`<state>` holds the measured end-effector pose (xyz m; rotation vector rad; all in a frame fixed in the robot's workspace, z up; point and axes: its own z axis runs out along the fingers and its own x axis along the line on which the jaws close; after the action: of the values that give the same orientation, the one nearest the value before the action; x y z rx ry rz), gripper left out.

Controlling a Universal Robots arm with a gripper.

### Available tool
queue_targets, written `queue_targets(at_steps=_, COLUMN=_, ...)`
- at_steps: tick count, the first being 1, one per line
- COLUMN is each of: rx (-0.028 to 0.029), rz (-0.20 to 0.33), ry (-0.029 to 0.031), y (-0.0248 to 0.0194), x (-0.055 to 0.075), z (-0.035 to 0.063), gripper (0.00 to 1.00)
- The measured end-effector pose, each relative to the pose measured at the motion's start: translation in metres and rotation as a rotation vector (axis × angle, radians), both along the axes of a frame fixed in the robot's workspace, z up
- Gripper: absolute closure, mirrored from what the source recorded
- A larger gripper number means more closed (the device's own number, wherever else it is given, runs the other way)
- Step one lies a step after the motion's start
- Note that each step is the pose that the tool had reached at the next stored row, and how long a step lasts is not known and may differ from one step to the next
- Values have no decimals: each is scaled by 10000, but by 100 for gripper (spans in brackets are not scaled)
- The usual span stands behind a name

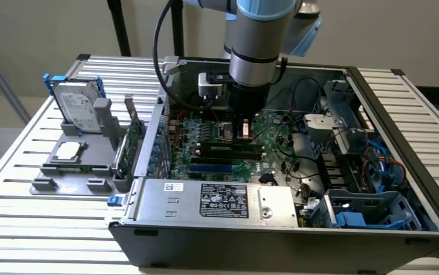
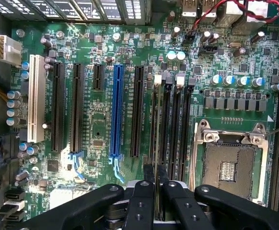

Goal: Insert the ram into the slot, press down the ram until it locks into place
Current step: 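Insert the ram into the slot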

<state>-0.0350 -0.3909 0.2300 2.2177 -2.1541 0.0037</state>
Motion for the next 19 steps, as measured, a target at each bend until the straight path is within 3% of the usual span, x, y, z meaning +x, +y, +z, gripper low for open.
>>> queue_targets(at_steps=19, rx=-2, rz=0, ry=-99, y=0, x=-14, z=-26, gripper=86)
